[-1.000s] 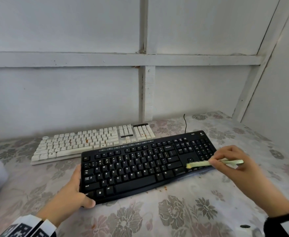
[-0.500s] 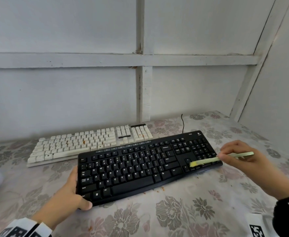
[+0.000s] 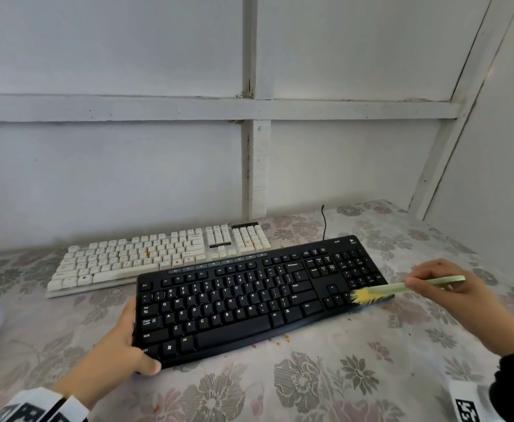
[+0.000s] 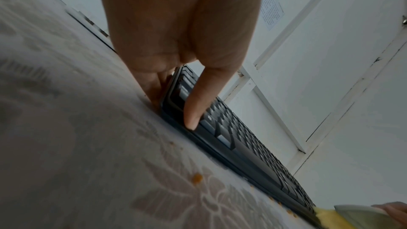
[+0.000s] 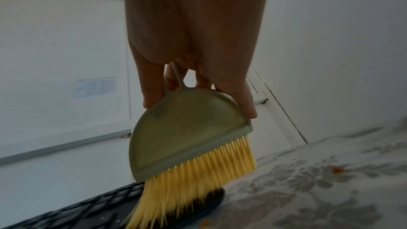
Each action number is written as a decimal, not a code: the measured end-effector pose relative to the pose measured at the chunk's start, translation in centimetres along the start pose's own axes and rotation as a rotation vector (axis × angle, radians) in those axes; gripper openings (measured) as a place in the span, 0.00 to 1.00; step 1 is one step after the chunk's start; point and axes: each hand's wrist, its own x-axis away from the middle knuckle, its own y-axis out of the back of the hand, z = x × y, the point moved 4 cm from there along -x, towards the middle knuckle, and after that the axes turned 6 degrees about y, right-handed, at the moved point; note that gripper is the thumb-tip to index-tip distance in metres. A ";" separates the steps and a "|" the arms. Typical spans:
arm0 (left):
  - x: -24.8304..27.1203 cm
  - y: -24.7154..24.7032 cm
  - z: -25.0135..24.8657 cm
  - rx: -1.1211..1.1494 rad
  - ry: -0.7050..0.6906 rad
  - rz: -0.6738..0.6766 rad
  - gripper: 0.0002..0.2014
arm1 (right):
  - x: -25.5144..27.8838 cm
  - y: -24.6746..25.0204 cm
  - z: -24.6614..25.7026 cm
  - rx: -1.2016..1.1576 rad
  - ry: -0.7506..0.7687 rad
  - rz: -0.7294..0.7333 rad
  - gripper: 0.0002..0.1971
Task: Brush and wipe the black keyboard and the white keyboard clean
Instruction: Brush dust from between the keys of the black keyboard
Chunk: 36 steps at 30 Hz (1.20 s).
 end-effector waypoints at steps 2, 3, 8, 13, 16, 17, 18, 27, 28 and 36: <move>-0.1 0.1 0.2 0.001 -0.001 0.010 0.51 | -0.1 0.6 0.2 0.035 0.006 -0.036 0.09; -0.1 0.1 0.1 0.004 -0.004 0.019 0.51 | 0.0 0.7 0.5 0.034 0.012 -0.036 0.07; -0.1 0.1 -0.2 -0.015 0.001 0.066 0.50 | 0.4 0.3 0.6 0.029 0.039 0.063 0.37; -0.3 0.5 -0.3 -0.050 -0.009 0.115 0.54 | 0.7 2.1 -0.6 0.067 0.002 -0.045 0.31; -0.2 0.4 -0.6 -0.056 0.011 0.126 0.52 | 1.1 2.9 -0.6 0.095 -0.019 -0.080 0.15; -0.2 0.4 -0.6 -0.061 0.018 0.133 0.52 | 1.2 3.0 -0.5 0.094 -0.020 -0.084 0.15; -0.3 0.5 -0.6 -0.064 0.018 0.139 0.53 | 1.2 3.0 -0.4 0.087 -0.021 -0.089 0.16; 0.0 1.4 -0.2 -0.020 0.062 0.255 0.57 | 1.6 0.5 4.2 -0.024 0.082 0.003 0.06; 0.1 1.5 -0.2 -0.029 0.072 0.286 0.58 | 1.6 0.2 4.5 -0.026 0.075 0.012 0.04; -0.1 2.0 -0.2 0.004 0.148 0.344 0.53 | 1.7 -2.1 5.8 -0.093 0.023 0.092 0.17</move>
